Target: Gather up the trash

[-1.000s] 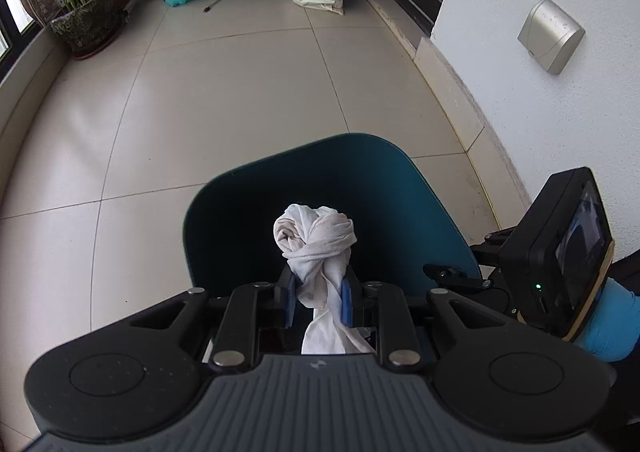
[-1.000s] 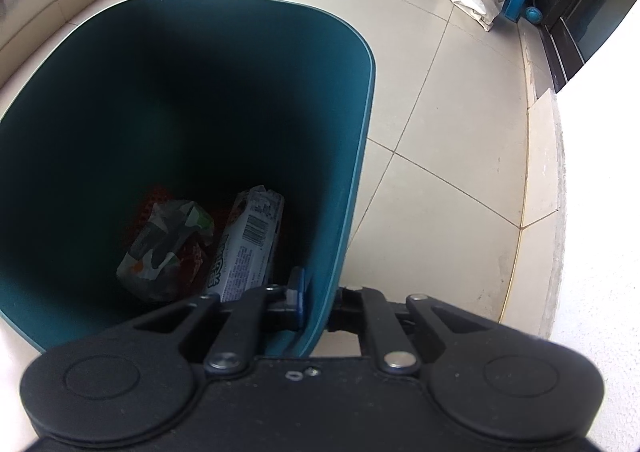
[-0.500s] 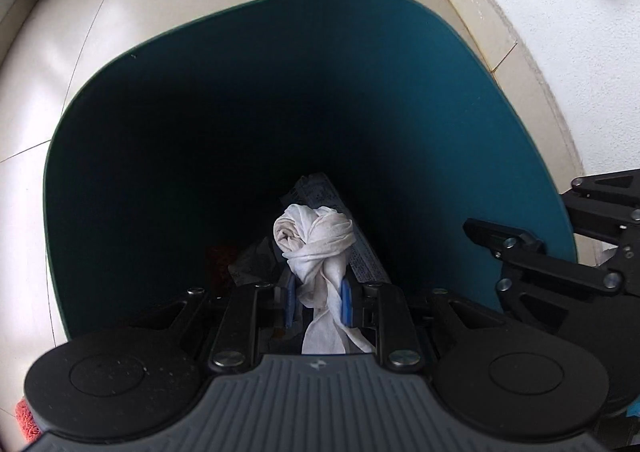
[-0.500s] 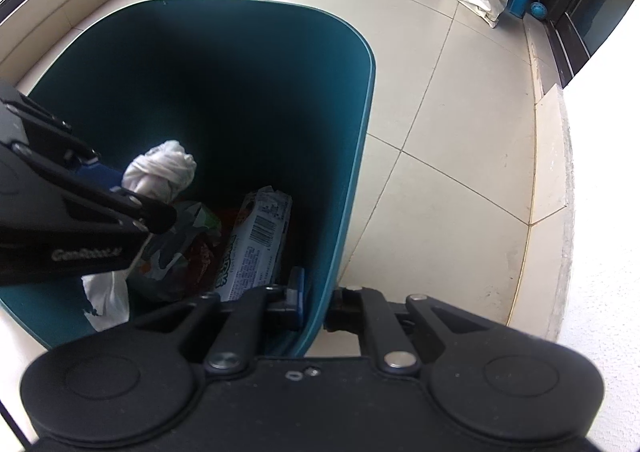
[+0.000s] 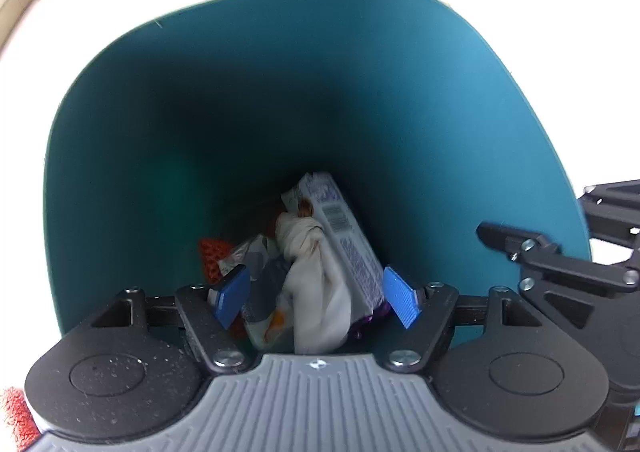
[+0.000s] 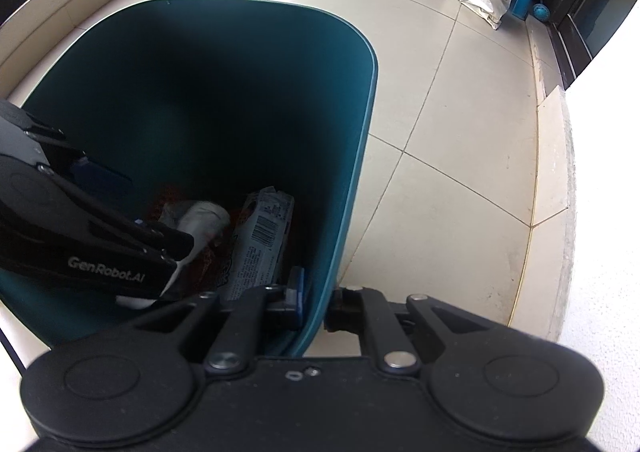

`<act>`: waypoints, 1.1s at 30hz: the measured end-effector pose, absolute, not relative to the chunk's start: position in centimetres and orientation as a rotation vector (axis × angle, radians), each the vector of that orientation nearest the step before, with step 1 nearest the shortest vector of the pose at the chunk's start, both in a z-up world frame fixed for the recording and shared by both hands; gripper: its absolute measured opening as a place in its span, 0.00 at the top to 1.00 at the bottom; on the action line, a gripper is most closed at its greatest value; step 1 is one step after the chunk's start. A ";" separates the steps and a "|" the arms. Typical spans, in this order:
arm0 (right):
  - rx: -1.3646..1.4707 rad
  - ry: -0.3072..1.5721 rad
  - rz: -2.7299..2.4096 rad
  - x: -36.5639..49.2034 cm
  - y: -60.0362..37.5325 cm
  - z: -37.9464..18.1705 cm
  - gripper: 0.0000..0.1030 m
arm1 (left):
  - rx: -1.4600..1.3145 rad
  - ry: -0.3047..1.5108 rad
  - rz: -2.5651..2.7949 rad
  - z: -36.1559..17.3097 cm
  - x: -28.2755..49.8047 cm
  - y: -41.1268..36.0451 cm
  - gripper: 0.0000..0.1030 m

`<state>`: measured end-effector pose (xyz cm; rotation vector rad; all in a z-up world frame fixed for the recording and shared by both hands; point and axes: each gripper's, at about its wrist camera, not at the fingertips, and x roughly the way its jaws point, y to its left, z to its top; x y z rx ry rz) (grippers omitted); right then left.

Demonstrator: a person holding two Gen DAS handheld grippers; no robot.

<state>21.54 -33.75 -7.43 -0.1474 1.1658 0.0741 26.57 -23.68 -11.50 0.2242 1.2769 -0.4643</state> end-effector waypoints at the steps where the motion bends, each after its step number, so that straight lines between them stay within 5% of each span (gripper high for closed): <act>1: -0.147 1.165 0.074 21.5 -33.8 -7.4 0.92 | 0.228 1.266 -0.460 -10.8 26.2 -23.4 0.29; 26: -0.156 1.176 0.069 21.7 -33.5 -7.5 0.92 | 0.075 1.053 -0.406 4.2 22.0 -11.6 0.22; 33: -0.159 1.178 0.066 21.7 -33.5 -7.5 0.92 | 0.013 1.133 -0.191 -0.6 22.2 -2.7 0.19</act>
